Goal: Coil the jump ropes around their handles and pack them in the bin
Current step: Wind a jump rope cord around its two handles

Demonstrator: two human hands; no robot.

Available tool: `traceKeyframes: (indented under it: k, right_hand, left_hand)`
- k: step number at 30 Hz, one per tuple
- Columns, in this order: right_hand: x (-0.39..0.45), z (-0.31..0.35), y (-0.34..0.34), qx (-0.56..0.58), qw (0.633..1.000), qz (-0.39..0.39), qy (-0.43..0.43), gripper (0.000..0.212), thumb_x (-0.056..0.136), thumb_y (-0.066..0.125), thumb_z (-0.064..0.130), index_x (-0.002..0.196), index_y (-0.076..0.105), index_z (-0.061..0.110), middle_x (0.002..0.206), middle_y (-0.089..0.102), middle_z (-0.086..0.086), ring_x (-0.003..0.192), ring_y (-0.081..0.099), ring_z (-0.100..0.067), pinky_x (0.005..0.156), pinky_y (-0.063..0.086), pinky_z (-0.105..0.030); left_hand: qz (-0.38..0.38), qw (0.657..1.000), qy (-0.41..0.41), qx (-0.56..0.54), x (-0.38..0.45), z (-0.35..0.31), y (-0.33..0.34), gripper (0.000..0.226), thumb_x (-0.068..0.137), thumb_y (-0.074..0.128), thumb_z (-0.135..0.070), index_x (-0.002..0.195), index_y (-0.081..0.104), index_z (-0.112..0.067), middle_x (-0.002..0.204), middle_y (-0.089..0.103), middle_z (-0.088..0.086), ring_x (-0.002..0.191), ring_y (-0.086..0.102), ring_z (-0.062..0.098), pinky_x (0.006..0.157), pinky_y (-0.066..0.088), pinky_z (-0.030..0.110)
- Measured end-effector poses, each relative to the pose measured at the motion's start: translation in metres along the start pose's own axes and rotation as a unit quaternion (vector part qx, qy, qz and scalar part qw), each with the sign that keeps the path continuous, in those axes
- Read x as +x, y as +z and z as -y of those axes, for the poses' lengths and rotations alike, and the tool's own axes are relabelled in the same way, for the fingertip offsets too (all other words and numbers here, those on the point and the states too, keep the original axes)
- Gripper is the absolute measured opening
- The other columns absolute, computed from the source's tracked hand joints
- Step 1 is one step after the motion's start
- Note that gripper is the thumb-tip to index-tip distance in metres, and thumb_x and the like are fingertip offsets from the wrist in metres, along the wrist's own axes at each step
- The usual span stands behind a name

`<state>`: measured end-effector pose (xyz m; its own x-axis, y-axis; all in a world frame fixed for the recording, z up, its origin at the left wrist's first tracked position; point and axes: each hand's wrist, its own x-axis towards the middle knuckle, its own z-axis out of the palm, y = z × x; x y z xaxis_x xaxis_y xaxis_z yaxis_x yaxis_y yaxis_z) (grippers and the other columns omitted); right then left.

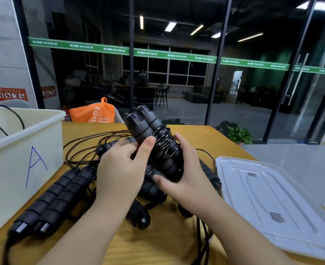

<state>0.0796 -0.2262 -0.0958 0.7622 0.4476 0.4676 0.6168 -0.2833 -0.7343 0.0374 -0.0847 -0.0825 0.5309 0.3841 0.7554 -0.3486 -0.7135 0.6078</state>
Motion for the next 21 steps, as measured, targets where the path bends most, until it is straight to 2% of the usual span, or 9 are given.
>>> traceKeyframes:
  k: [2, 3, 5, 8, 11, 13, 14, 17, 21]
  right_hand:
    - [0.003, -0.001, 0.0, -0.06, 0.997, -0.039, -0.001, 0.097, 0.075, 0.079, 0.033, 0.147, 0.015, 0.041, 0.132, 0.03, 0.017, 0.114, 0.027, 0.025, 0.093, 0.027, 0.0]
    - [0.005, -0.001, -0.002, -0.076, 0.995, -0.066, -0.003, 0.093, 0.073, 0.08, 0.032, 0.145, 0.021, 0.039, 0.129, 0.034, 0.017, 0.11, 0.03, 0.025, 0.089, 0.029, 0.001]
    - [0.007, -0.002, -0.005, -0.079, 0.992, -0.097, -0.004, 0.076, 0.069, 0.079, 0.031, 0.133, 0.038, 0.04, 0.12, 0.049, 0.017, 0.104, 0.045, 0.014, 0.083, 0.039, -0.01]
    - [0.006, 0.001, -0.01, -0.02, 0.995, -0.081, 0.049, 0.055, 0.061, 0.07, 0.03, 0.111, 0.049, 0.039, 0.097, 0.062, 0.018, 0.087, 0.06, 0.002, 0.072, 0.049, -0.022]
    - [0.005, 0.003, -0.012, 0.094, 0.989, -0.025, 0.114, 0.031, 0.057, 0.067, 0.028, 0.088, 0.062, 0.031, 0.074, 0.066, 0.014, 0.065, 0.061, -0.004, 0.06, 0.051, -0.028]
    - [0.004, 0.006, -0.01, 0.189, 0.972, 0.032, 0.139, 0.012, 0.057, 0.067, 0.024, 0.065, 0.061, 0.03, 0.059, 0.054, 0.012, 0.049, 0.048, -0.006, 0.044, 0.037, -0.02]
    - [0.004, 0.007, -0.009, 0.238, 0.959, 0.052, 0.147, 0.012, 0.056, 0.068, 0.022, 0.058, 0.058, 0.029, 0.059, 0.049, 0.008, 0.046, 0.041, -0.007, 0.041, 0.03, -0.018]
    - [0.003, 0.006, -0.007, 0.349, 0.92, 0.097, 0.147, 0.023, 0.051, 0.069, 0.026, 0.063, 0.05, 0.02, 0.061, 0.043, 0.003, 0.046, 0.032, -0.009, 0.038, 0.022, -0.017]
    - [0.003, 0.006, -0.007, 0.43, 0.88, 0.15, 0.131, 0.04, 0.052, 0.064, 0.028, 0.083, 0.047, 0.009, 0.064, 0.05, 0.001, 0.04, 0.031, -0.006, 0.035, 0.02, -0.014]
  left_hand:
    - [0.006, 0.998, 0.055, 0.022, -0.002, 0.002, 0.001, 0.052, 0.092, 0.044, -0.058, 0.046, 0.035, -0.037, 0.065, 0.049, -0.017, 0.067, 0.052, -0.002, 0.053, 0.029, 0.011]
    - [0.016, 0.996, 0.08, 0.022, -0.002, 0.002, 0.002, 0.048, 0.092, 0.042, -0.057, 0.048, 0.034, -0.04, 0.067, 0.048, -0.02, 0.068, 0.052, -0.004, 0.054, 0.03, 0.01]
    - [0.034, 0.992, 0.118, 0.006, 0.0, 0.004, 0.003, 0.042, 0.092, 0.04, -0.054, 0.051, 0.033, -0.043, 0.067, 0.046, -0.023, 0.068, 0.051, -0.006, 0.058, 0.034, 0.006]
    - [0.067, 0.987, 0.144, -0.004, 0.006, 0.012, 0.002, 0.034, 0.092, 0.036, -0.057, 0.061, 0.037, -0.044, 0.068, 0.046, -0.016, 0.07, 0.05, -0.001, 0.061, 0.035, 0.006]
    - [0.075, 0.989, 0.127, -0.031, 0.01, 0.018, -0.003, 0.032, 0.092, 0.042, -0.049, 0.066, 0.048, -0.031, 0.064, 0.046, -0.01, 0.067, 0.049, -0.001, 0.061, 0.034, 0.007]
    - [0.067, 0.993, 0.07, -0.066, 0.011, 0.015, -0.006, 0.032, 0.091, 0.05, -0.05, 0.07, 0.055, -0.027, 0.064, 0.055, -0.014, 0.065, 0.051, -0.005, 0.061, 0.035, 0.005]
    - [0.065, 0.994, 0.032, -0.087, 0.012, 0.013, -0.006, 0.029, 0.088, 0.052, -0.051, 0.072, 0.056, -0.027, 0.063, 0.057, -0.019, 0.061, 0.051, -0.006, 0.058, 0.036, 0.005]
    - [0.076, 0.984, -0.039, -0.155, 0.013, 0.011, -0.003, 0.034, 0.083, 0.051, -0.058, 0.079, 0.048, -0.025, 0.057, 0.055, -0.02, 0.053, 0.048, -0.002, 0.054, 0.037, 0.013]
    - [0.081, 0.984, -0.005, -0.157, 0.014, 0.014, -0.004, 0.059, 0.069, 0.041, -0.085, 0.077, 0.049, -0.027, 0.057, 0.048, -0.01, 0.053, 0.043, 0.003, 0.05, 0.034, 0.014]
